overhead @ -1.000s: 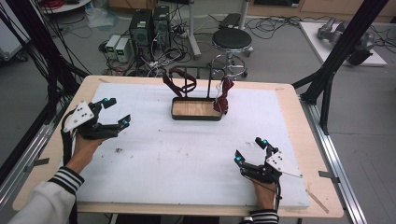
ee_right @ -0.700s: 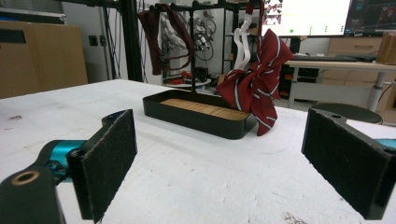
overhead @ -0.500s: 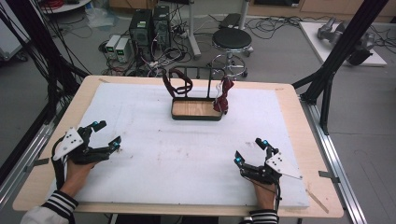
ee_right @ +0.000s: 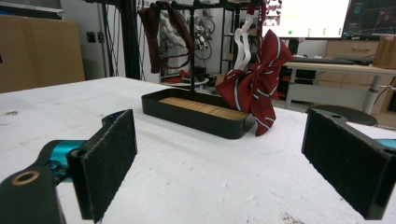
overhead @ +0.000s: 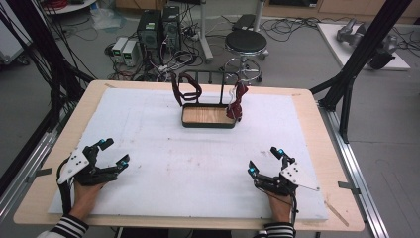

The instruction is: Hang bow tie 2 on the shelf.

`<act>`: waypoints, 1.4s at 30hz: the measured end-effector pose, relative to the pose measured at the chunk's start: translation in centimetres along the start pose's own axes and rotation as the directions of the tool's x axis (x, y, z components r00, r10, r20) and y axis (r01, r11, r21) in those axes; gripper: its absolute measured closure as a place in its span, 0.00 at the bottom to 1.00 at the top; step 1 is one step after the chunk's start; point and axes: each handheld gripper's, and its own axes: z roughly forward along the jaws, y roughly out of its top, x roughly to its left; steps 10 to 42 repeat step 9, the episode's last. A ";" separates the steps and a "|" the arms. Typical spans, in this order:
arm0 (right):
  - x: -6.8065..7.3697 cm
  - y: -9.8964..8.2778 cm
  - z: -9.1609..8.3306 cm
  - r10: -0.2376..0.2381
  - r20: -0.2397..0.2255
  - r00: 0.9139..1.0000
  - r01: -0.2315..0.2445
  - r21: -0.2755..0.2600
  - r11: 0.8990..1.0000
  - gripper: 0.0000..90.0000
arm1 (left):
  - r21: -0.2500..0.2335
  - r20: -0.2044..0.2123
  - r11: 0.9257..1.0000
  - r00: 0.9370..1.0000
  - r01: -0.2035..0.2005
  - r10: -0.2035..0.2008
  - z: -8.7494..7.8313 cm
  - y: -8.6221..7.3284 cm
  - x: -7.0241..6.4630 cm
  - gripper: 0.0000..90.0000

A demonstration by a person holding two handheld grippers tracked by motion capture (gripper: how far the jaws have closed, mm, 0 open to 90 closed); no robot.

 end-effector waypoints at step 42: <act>0.1 0.0 0.1 -0.012 0.001 1.000 0.012 0.006 1.000 0.11 | -0.032 -0.017 0.999 0.999 0.041 -0.041 -0.3 -0.3 0.3 0.18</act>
